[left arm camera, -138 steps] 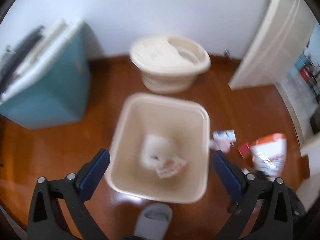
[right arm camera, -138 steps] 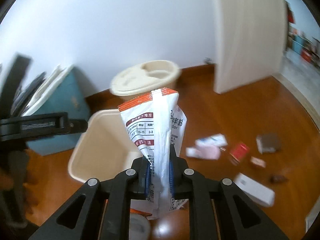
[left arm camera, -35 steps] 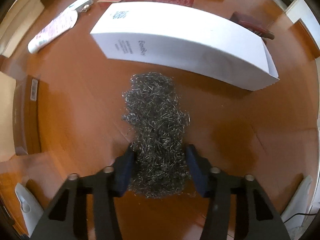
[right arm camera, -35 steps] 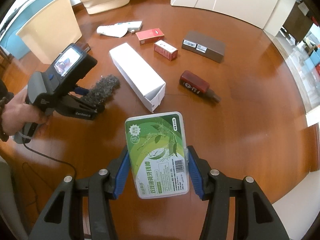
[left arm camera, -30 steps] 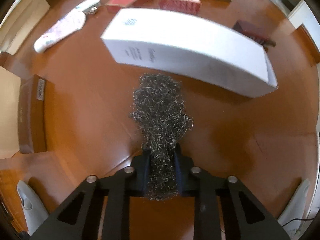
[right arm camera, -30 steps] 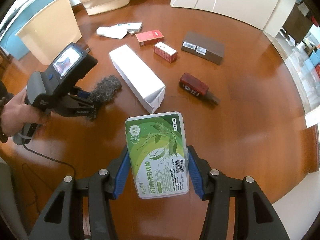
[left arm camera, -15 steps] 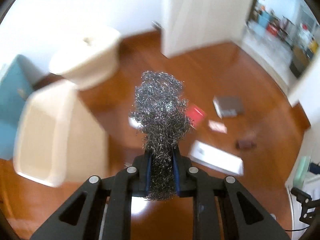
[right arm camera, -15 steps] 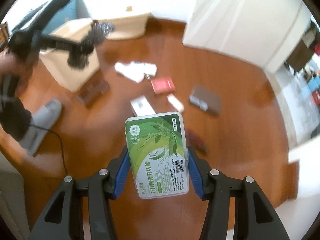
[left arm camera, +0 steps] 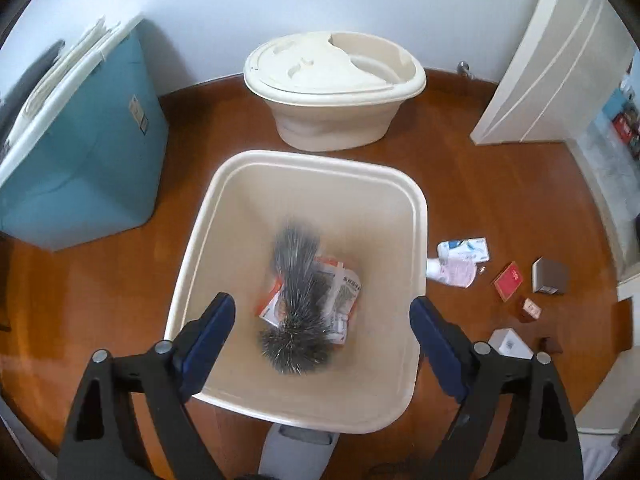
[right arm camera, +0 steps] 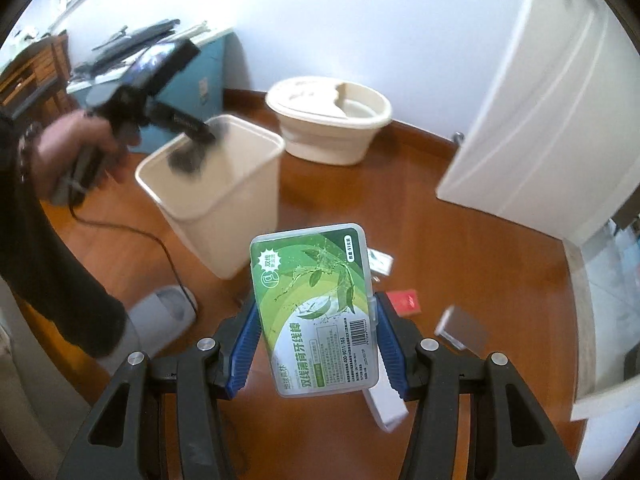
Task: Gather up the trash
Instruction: 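Carry steel wool with left tool and green box with right tool into wastebasket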
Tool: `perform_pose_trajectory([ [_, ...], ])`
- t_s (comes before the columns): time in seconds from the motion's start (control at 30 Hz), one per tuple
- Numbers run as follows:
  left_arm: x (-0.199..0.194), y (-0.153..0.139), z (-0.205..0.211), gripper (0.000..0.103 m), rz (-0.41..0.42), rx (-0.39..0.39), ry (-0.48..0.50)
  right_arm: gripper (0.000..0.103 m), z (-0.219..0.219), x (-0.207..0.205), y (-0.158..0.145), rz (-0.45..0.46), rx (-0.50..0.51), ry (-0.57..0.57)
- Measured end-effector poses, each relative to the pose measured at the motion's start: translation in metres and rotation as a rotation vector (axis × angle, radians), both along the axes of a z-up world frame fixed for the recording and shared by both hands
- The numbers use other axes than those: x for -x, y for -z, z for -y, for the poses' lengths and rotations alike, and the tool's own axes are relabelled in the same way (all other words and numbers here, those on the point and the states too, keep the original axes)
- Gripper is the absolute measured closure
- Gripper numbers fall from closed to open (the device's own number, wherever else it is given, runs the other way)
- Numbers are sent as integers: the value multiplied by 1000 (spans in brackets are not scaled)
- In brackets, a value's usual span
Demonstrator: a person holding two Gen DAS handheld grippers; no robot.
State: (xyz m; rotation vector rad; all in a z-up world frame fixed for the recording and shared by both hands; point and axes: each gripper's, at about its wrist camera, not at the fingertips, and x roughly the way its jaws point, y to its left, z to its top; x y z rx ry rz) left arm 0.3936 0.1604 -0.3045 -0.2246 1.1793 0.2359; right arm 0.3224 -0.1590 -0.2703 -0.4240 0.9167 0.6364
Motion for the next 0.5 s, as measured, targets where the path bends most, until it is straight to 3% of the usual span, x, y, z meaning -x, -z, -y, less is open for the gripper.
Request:
perform_pose_trajectory([
  [0.17,3,-25,-28,13,1,-1,-47,47,-46,-15,1,-21,-52,6],
  [0.27,26,-66,-58,13,25,15,-126,47,-92,-27,0,-35,-94,3],
  [0.5,79,-138,-102,13,175,58,-167,47,-214,-64,36,-99,-164,0],
])
